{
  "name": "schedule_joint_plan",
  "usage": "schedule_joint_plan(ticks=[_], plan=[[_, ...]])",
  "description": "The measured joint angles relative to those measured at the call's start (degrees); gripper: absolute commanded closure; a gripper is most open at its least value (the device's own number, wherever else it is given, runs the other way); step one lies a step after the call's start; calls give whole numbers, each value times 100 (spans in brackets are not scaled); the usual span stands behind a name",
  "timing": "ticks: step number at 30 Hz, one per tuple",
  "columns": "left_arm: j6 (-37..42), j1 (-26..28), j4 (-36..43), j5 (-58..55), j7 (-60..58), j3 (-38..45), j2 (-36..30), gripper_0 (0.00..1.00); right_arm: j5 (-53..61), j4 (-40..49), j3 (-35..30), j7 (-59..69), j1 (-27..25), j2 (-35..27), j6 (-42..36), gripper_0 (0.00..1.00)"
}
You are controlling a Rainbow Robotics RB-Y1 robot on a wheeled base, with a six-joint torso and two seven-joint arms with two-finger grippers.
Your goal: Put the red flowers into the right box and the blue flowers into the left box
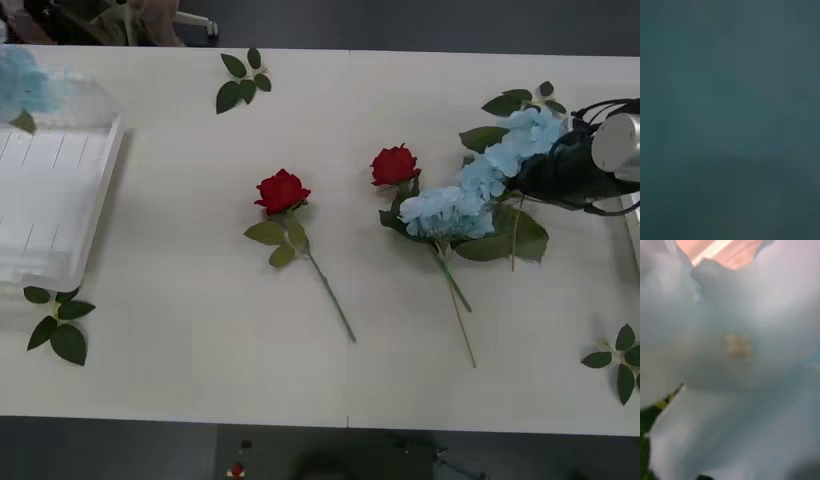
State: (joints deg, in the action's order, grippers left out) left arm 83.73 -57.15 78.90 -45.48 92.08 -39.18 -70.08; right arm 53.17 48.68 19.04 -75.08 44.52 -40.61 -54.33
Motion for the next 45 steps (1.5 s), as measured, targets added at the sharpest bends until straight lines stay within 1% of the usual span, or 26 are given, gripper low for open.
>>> schedule_joint_plan(ticks=[2,4,5,6,7,8,10,12,13,14,17,19,22,24,27,30,32,34,36,39,41,44,45], plan=[[-309,39,-448,0,0,-144,1,100,-35,-123,-1,0,36,66,76,34],[-685,90,-732,-4,1,-348,1,99,-62,-341,-1,0,136,157,145,40],[-831,112,-817,-5,1,-471,1,50,-62,-455,-1,0,201,206,155,44],[-973,122,-889,-5,1,-602,3,19,-62,-560,-2,0,271,250,156,47],[-1122,123,-957,-4,1,-729,5,4,-62,-652,-3,0,338,290,156,50],[-1314,123,-1028,-3,1,-834,7,0,-62,-746,-4,0,405,326,156,52],[-1637,123,-1171,-2,1,-945,19,0,-63,-876,-10,0,512,375,158,61],[-1773,123,-1300,-2,1,-944,50,0,-63,-921,-55,0,572,407,204,73],[-1826,123,-1357,-3,1,-924,67,0,-63,-921,-113,0,584,422,262,82],[-1887,123,-1394,-15,1,-895,77,0,-64,-920,-188,0,586,439,321,87],[-2059,123,-1352,-456,8,-799,41,0,-66,-920,-387,0,586,463,340,100],[-2087,123,-1115,-1152,126,-741,-64,0,-98,-920,-456,0,586,463,340,100],[-2040,123,-553,-2567,773,-594,-282,0,-196,-921,-487,-1,586,463,341,100],[-1775,123,-316,-3007,900,-389,-273,0,-199,-921,-487,-1,586,463,341,100],[-1304,131,-346,-3414,793,96,76,0,-199,-923,-487,-2,586,462,347,100],[-1229,276,-363,-3424,38,628,653,0,-199,-940,-487,-7,586,462,464,100],[-1388,501,-204,-3385,-928,872,1092,0,-199,-947,-488,-23,586,461,509,100],[-1686,764,74,-3226,-2015,943,1478,0,-193,-949,-532,-61,586,459,508,100],[-1866,1006,447,-2794,-3016,910,1825,0,-93,-957,-719,-127,586,446,505,100],[-1873,1255,888,-1923,-3856,752,2304,0,360,-965,-1269,-607,586,393,354,100],[-1822,1333,1044,-1471,-4179,571,2597,0,705,-965,-1774,-1537,586,287,-89,100],[-1807,1343,1076,-1202,-4698,218,2928,0,1035,-970,-2547,-3011,585,62,-581,100],[-1807,1343,1077,-1049,-4890,103,3034,0,1193,-972,-2775,-3313,585,-28,-721,100]])
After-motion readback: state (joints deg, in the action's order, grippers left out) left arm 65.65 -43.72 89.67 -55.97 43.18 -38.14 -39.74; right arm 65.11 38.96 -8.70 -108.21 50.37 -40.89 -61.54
